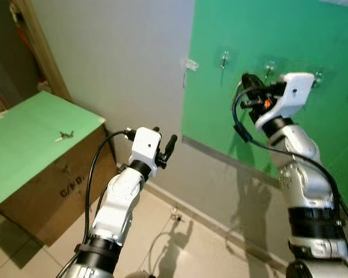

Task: Hang keys on a hook

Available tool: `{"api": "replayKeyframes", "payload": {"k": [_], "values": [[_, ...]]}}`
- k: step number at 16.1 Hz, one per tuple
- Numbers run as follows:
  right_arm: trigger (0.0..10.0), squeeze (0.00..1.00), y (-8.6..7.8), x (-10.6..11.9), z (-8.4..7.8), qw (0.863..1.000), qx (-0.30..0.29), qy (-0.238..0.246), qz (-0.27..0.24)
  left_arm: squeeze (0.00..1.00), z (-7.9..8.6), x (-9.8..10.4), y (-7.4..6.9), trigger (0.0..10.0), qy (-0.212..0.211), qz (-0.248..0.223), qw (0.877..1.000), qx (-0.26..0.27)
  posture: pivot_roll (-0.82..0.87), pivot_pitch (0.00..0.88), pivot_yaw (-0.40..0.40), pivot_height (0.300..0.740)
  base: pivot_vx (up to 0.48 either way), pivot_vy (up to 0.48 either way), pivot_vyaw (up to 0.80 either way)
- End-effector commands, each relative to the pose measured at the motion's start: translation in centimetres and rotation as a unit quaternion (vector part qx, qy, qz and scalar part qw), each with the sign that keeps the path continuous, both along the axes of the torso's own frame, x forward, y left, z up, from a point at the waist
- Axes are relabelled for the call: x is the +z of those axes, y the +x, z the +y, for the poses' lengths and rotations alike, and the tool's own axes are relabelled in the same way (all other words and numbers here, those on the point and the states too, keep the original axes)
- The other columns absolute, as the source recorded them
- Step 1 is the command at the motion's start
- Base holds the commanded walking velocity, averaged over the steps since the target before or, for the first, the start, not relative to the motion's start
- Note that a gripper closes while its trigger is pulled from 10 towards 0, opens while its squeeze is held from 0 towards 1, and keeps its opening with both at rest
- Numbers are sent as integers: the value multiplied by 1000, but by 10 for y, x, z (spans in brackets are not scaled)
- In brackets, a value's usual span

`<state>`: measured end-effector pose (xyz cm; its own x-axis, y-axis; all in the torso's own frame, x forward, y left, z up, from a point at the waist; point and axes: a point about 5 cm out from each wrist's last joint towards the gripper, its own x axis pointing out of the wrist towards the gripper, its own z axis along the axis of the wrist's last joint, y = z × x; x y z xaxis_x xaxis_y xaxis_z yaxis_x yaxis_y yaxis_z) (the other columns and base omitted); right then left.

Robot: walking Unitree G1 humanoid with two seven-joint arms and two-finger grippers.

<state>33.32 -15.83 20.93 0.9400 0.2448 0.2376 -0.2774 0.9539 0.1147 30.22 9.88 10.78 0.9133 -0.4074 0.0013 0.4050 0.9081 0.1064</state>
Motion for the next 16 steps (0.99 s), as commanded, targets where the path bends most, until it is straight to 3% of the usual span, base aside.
{"api": "replayKeyframes", "payload": {"k": [1, 5, 9, 16], "values": [[0, 0, 5, 3, -1, 1000, -4, 3, -1, 0, 2, 0, 1, 10000, -5, 5, 1000, 0, -70, 0, 21, 740, 0, 0, 0], [0, 0, 11, 2, 0, 1000, -6, 0, -1, 0, 2, 0, 0, 10000, 0, 1, 1000, -4, -64, 0, 18, 740, 0, 0, 0], [0, 0, 13, 3, -4, 999, 0, 38, 11, 0, -1, -2, -2, 10000, 1, 2, 1000, -12, -63, 0, 13, 740, 0, 0, 0], [0, 0, -1, -4, -18, 999, -30, -7, 11, 0, -5, -4, -5, 10000, 7, 4, 1000, -29, -87, 0, 29, 740, 0, 0, 0]]}}
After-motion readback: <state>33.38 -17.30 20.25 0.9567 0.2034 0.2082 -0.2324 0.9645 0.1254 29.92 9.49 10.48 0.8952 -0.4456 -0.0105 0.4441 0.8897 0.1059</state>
